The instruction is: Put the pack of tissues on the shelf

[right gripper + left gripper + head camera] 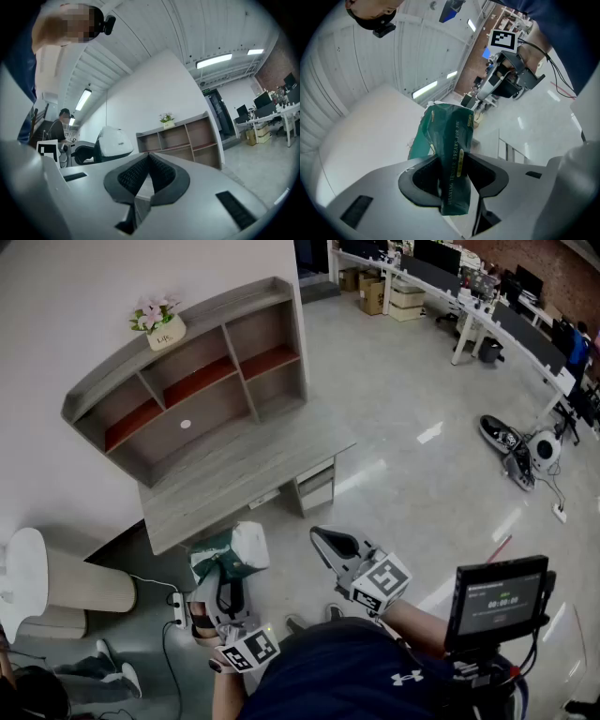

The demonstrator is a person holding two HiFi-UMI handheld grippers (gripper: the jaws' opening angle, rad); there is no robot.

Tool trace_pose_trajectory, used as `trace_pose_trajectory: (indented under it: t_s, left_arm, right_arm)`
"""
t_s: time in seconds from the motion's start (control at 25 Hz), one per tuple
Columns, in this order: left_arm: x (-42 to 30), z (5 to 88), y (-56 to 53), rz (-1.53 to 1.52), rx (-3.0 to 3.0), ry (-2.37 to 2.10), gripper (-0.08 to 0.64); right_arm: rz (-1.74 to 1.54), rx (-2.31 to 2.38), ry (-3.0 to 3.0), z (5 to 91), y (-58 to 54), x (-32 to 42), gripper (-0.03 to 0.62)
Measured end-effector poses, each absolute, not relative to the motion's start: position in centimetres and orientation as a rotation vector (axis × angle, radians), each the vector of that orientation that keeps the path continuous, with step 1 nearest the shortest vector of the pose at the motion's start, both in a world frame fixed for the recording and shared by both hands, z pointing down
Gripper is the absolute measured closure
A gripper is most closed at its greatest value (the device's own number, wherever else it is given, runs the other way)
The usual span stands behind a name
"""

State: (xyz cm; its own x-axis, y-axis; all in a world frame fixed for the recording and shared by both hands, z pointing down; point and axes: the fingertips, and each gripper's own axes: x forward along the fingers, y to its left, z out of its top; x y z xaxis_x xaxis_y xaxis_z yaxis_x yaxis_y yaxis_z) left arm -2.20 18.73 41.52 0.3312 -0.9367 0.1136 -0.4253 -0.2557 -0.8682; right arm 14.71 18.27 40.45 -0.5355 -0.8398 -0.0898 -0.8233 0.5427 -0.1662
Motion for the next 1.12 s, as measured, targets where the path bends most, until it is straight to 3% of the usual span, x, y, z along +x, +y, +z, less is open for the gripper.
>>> trace_pose_trajectory:
  t_s: [0.48,1.12]
  left_arm:
    - [2.7,41.8,21.0,-0.770,-1.861,1.112,0.374]
    - [-4.1,40.9,20.4,-0.948,-1.741,1.294,0.374]
  right_arm:
    - [-0.200,-1.619,2.464,41.0,24.1,21.9,0.583]
    - [-0.258,-1.510,2.514,40.1,19.0,20.4,0.583]
